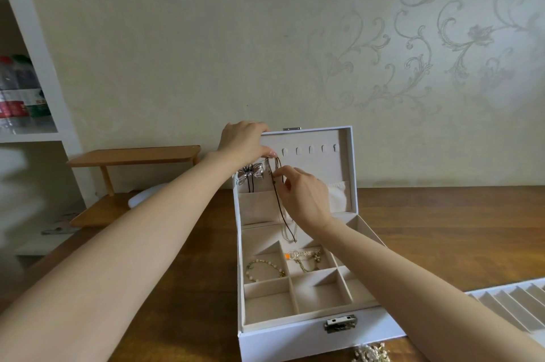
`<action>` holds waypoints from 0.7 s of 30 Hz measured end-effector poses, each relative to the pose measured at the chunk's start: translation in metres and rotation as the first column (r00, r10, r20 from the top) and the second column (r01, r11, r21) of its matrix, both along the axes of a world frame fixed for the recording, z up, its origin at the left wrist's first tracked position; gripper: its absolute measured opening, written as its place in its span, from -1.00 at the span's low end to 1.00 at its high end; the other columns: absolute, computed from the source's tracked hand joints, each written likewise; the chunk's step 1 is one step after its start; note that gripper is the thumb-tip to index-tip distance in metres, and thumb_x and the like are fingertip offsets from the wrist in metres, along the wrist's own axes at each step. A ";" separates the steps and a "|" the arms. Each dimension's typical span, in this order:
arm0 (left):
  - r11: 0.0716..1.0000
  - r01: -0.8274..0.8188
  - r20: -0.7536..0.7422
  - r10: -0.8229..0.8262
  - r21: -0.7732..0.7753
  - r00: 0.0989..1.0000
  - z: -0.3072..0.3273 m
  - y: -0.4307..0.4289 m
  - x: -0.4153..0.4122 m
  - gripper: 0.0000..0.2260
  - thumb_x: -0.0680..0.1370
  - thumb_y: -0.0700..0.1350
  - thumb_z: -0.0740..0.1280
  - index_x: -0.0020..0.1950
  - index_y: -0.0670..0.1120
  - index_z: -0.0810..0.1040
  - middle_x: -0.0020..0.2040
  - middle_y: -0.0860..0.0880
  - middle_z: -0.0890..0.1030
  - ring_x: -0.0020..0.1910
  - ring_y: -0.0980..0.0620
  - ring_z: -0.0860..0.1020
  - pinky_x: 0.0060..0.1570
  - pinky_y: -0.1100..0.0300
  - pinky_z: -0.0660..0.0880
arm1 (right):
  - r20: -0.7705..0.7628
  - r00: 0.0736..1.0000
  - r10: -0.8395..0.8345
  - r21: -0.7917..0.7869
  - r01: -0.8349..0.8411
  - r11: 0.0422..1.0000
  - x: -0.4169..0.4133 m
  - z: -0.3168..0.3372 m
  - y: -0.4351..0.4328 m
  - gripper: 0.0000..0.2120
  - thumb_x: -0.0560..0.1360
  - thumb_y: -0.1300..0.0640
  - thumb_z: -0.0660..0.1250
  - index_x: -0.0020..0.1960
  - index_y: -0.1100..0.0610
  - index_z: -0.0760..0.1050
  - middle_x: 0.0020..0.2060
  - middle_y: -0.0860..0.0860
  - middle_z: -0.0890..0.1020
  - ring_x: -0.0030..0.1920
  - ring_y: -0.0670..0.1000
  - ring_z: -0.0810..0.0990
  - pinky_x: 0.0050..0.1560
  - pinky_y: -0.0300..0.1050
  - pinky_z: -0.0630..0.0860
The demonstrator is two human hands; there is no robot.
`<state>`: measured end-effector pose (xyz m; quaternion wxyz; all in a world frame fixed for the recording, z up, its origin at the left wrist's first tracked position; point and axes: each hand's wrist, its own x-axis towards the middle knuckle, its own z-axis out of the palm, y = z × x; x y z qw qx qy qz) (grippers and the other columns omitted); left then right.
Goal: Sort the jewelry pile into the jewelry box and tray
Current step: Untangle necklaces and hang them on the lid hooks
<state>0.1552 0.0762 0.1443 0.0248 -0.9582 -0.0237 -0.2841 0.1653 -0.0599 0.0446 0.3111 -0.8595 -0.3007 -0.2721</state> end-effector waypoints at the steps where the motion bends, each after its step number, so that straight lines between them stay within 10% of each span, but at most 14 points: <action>1: 1.000 -0.002 0.000 0.002 0.001 1.000 0.000 0.000 0.001 -0.54 0.43 0.17 0.41 0.23 -0.05 0.51 0.17 -0.04 0.59 0.15 -0.09 0.50 -0.07 0.15 0.27 | -0.005 1.000 0.003 0.005 -0.003 1.000 0.000 0.000 0.000 -0.77 0.58 0.10 0.18 0.17 0.02 0.54 -0.04 0.01 0.62 -0.10 0.13 0.59 -0.26 -0.09 0.33; 10: 0.998 0.061 0.017 -0.061 -0.034 0.998 -0.004 0.004 0.001 -0.54 0.47 0.13 0.38 0.28 -0.07 0.48 0.23 -0.03 0.55 0.20 -0.07 0.47 0.12 0.10 0.34 | -0.194 0.977 -0.088 0.198 0.127 0.972 -0.014 -0.004 -0.007 -0.68 0.50 -0.13 0.28 0.13 0.06 0.40 -0.01 -0.02 0.51 -0.10 0.09 0.58 -0.13 -0.01 0.49; 13: 0.967 0.216 0.278 -0.173 -0.134 0.945 -0.015 0.002 -0.013 -0.63 0.52 -0.04 0.36 0.29 -0.12 0.46 0.25 -0.07 0.51 0.25 -0.09 0.43 0.21 0.04 0.34 | -0.324 0.934 -0.151 -0.029 0.149 0.988 -0.020 -0.005 -0.005 -0.49 0.40 -0.23 0.36 0.11 0.13 0.34 -0.01 -0.01 0.47 -0.05 0.11 0.55 -0.12 -0.04 0.41; 16: 0.957 0.276 0.556 -0.180 -0.093 0.812 -0.041 -0.008 -0.041 -0.85 0.50 -0.18 0.23 0.01 -0.15 0.53 -0.07 -0.08 0.58 -0.08 -0.10 0.53 -0.11 0.06 0.45 | -0.297 0.940 -0.171 -0.139 0.134 0.981 -0.021 -0.009 -0.001 -0.69 0.48 -0.02 0.31 0.08 0.19 0.39 0.04 0.07 0.47 -0.03 0.18 0.55 -0.14 -0.05 0.37; 21: 0.945 0.234 0.280 -0.167 -0.227 0.945 -0.082 -0.022 -0.065 -0.91 0.55 -0.26 0.20 -0.02 -0.13 0.48 -0.04 0.00 0.56 -0.12 0.07 0.50 -0.32 0.38 0.32 | -0.409 0.912 0.029 0.115 0.020 0.993 -0.013 -0.007 -0.008 -0.81 0.35 0.29 0.30 -0.36 0.12 0.35 -0.34 0.07 0.47 -0.33 0.09 0.47 -0.40 -0.16 0.32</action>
